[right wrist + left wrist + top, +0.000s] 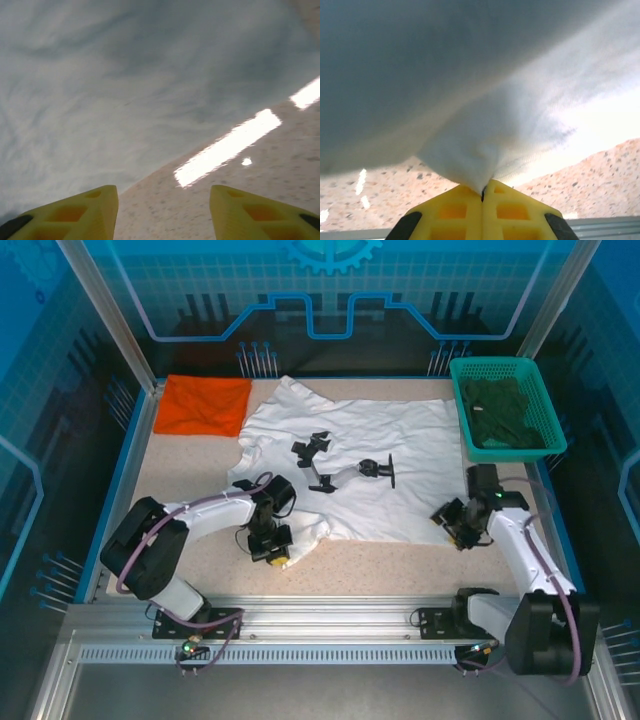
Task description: Fold and stack the t-shirts
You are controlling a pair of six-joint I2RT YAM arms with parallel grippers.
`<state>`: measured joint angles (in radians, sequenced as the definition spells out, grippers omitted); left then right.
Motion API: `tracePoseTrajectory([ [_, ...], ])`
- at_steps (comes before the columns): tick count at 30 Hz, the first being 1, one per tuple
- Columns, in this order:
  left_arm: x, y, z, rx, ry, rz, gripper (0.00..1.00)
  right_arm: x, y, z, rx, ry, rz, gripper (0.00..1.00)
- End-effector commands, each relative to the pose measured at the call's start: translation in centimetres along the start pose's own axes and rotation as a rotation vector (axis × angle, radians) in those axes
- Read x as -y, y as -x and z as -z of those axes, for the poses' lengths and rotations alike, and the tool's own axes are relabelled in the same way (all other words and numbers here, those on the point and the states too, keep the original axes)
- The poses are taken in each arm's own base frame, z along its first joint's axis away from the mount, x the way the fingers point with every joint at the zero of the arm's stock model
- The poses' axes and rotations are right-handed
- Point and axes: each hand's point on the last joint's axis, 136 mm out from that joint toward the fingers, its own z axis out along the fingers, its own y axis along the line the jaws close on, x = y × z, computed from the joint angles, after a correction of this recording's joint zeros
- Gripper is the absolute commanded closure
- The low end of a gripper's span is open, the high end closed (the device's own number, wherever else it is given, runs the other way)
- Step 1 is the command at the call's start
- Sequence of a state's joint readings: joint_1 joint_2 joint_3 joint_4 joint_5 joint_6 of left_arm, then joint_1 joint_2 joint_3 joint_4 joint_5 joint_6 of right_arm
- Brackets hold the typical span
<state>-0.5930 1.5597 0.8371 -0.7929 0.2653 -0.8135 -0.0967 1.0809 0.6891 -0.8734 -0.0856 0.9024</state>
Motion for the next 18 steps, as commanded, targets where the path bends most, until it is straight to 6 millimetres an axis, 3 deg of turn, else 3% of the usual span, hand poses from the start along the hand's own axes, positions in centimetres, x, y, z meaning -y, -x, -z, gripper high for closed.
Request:
tracePoseTrajectory([
  [1, -1.2, -1.1, 0.5, -0.023, 0.035, -0.070, 1.00, 3.0, 0.8, -0.8, -0.005, -0.098, -0.070, 0.52],
  [8, -2.1, -1.3, 1.8, 0.017, 0.054, -0.126, 1.00, 5.6, 3.5, -1.0, 0.028, -0.088, -0.261, 0.53],
  [18, -2.7, -1.6, 2.3, 0.046, 0.032, -0.133, 1.00, 8.3, 4.2, -2.0, 0.027, -0.127, -0.389, 0.60],
])
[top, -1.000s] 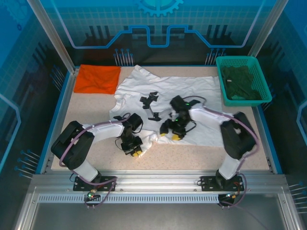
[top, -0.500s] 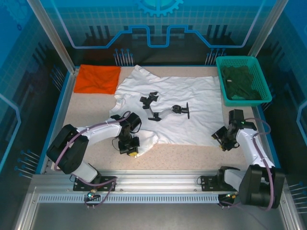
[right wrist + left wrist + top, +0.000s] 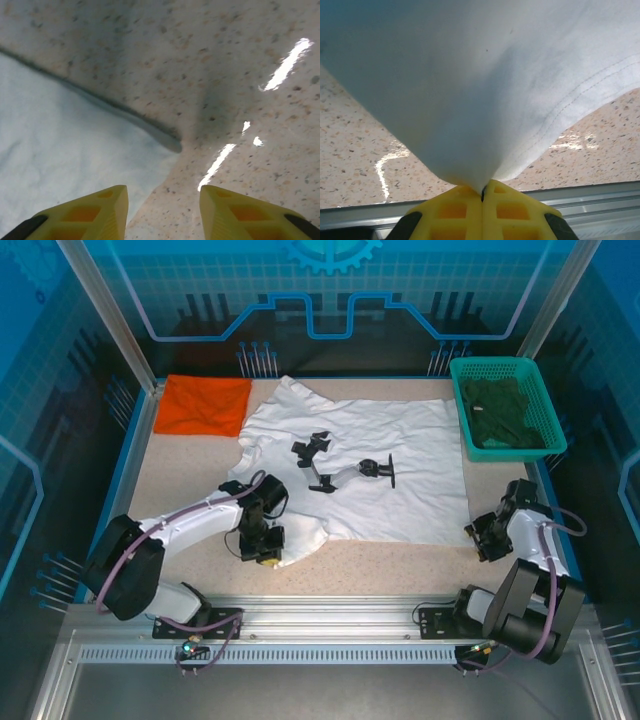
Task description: Fold and stack the t-shirts
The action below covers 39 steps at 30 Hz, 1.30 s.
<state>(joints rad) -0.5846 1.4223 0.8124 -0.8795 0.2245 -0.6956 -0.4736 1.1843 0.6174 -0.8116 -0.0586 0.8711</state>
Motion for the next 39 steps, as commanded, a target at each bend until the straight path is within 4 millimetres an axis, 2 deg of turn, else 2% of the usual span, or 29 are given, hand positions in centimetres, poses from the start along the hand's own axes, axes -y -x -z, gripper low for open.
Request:
tracePoseTrajectory([
  [1, -1.2, -0.8, 0.1, -0.003, 0.022, -0.018, 1.00, 1.4, 0.4, -0.4, -0.004, -0.040, -0.035, 0.61],
  [6, -1.5, -1.1, -0.2, -0.009, 0.019, -0.015, 1.00, 1.3, 1.1, -1.2, 0.003, -0.014, -0.060, 0.62],
  [13, -1.9, -1.6, 0.0, -0.022, 0.027, -0.013, 1.00, 0.1, 1.5, -1.6, -0.001, 0.037, -0.031, 0.63],
  [21, -3.7, -2.6, 1.9, -0.001, 0.099, 0.025, 1.00, -0.3, 0.8, -2.2, -0.045, 0.065, 0.007, 0.64],
  [27, -4.0, -2.8, 2.2, 0.003, 0.100, 0.048, 1.00, 0.1, 0.6, -2.8, -0.075, 0.034, 0.001, 0.75],
  [32, -4.7, -3.6, 2.8, 0.007, 0.113, 0.065, 1.00, 0.6, 1.3, -1.9, -0.047, -0.023, 0.004, 0.91],
  [37, -5.9, -4.9, 2.8, -0.012, 0.122, 0.105, 1.00, 1.8, 1.0, -1.0, -0.028, -0.105, 0.030, 1.00],
  [39, -5.9, -5.3, 2.9, -0.018, 0.116, 0.118, 1.00, 2.1, 0.6, -0.8, -0.025, -0.119, 0.046, 1.00],
])
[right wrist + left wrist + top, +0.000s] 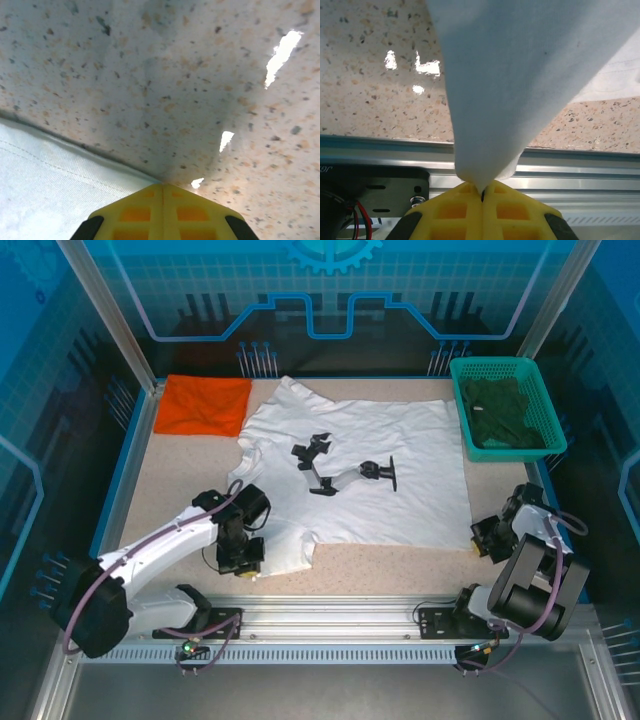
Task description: Fold and stack the t-shirts
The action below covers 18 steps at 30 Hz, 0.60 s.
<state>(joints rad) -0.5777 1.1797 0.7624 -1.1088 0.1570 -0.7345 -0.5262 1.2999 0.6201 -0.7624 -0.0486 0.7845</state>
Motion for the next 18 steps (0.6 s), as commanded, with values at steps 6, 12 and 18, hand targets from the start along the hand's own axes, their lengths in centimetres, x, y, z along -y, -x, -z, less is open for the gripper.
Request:
tracePoseTrajectory([
  [6, -2.2, -3.4, -0.4, -0.121, 0.036, 0.106, 1.00, 1.7, -2.2, 0.6, -0.019, -0.093, 0.072, 1.00],
  [12, -2.8, -5.6, -0.3, -0.172, -0.003, 0.169, 1.00, 1.7, -3.3, 1.2, -0.017, -0.090, 0.111, 1.00],
  [18, -2.0, -4.7, 1.0, -0.129, -0.013, 0.157, 1.00, 1.2, -3.9, 2.0, -0.003, -0.082, 0.111, 1.00],
])
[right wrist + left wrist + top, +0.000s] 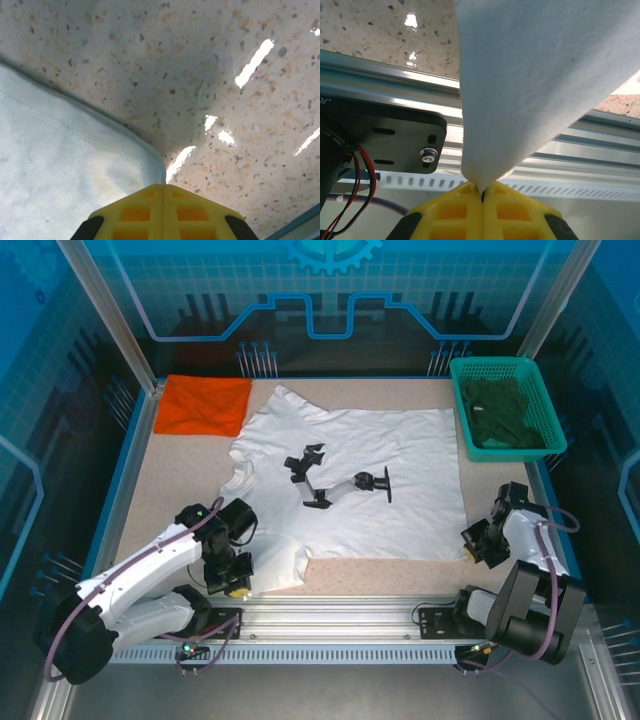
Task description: Fold and stack the t-shirts
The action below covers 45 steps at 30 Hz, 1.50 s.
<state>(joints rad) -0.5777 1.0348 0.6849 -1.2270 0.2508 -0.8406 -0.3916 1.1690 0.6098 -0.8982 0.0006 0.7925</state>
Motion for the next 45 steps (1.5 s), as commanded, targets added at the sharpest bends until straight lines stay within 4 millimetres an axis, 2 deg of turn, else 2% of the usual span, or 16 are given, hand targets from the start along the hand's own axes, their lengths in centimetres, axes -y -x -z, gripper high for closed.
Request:
tracePoseTrajectory([
  [1, 0.4, -0.1, 1.5, -0.008, 0.014, 0.029, 1.00, 0.2, -0.7, 0.9, -0.003, -0.023, -0.013, 1.00],
  [5, 2.3, 2.8, 4.7, 0.074, 0.003, 0.004, 1.00, -1.8, 0.5, 2.7, 0.037, 0.019, -0.006, 1.00],
  [12, 7.0, 10.6, 11.4, 0.233, -0.148, 0.019, 1.00, -7.1, 4.4, 6.0, 0.166, 0.081, 0.025, 1.00],
  [18, 10.3, 17.5, 15.0, 0.309, -0.186, -0.018, 1.00, -10.3, 8.1, 6.0, 0.220, 0.012, 0.070, 1.00],
  [21, 10.9, 21.1, 15.9, 0.330, -0.188, -0.014, 1.00, -11.4, 9.6, 5.7, 0.227, -0.015, 0.072, 1.00],
  [28, 12.4, 27.5, 15.3, 0.310, -0.199, 0.026, 0.99, -14.5, 10.9, 4.2, 0.193, -0.028, 0.090, 1.00],
  [31, 12.9, 29.8, 14.8, 0.308, -0.195, 0.043, 0.89, -15.9, 11.3, 4.2, 0.183, -0.019, 0.107, 0.97],
  [33, 13.2, 31.3, 15.2, 0.324, -0.193, 0.047, 0.74, -17.0, 11.5, 4.5, 0.167, 0.007, 0.120, 0.86],
  [35, 13.4, 32.3, 16.0, 0.353, -0.191, 0.056, 0.74, -17.9, 11.6, 5.1, 0.164, 0.035, 0.136, 0.72],
  [36, 13.3, 32.6, 16.7, 0.379, -0.186, 0.064, 0.68, -18.2, 11.8, 5.5, 0.168, 0.042, 0.146, 0.59],
  [37, 13.3, 32.7, 17.4, 0.406, -0.185, 0.066, 0.56, -18.3, 11.9, 5.9, 0.173, 0.045, 0.155, 0.51],
  [38, 13.1, 32.6, 18.3, 0.439, -0.180, 0.074, 0.45, -18.4, 12.0, 6.5, 0.182, 0.048, 0.163, 0.46],
  [39, 12.8, 32.3, 19.1, 0.471, -0.173, 0.077, 0.42, -18.4, 12.0, 7.0, 0.191, 0.055, 0.176, 0.43],
  [41, 12.5, 31.2, 20.2, 0.519, -0.179, 0.079, 0.39, -18.1, 11.7, 7.9, 0.204, 0.080, 0.188, 0.41],
  [43, 12.5, 29.5, 20.1, 0.536, -0.210, 0.070, 0.39, -18.3, 10.5, 8.9, 0.214, 0.147, 0.224, 0.41],
  [45, 12.7, 27.0, 18.6, 0.519, -0.237, 0.046, 0.41, -18.6, 8.7, 9.2, 0.220, 0.209, 0.271, 0.42],
])
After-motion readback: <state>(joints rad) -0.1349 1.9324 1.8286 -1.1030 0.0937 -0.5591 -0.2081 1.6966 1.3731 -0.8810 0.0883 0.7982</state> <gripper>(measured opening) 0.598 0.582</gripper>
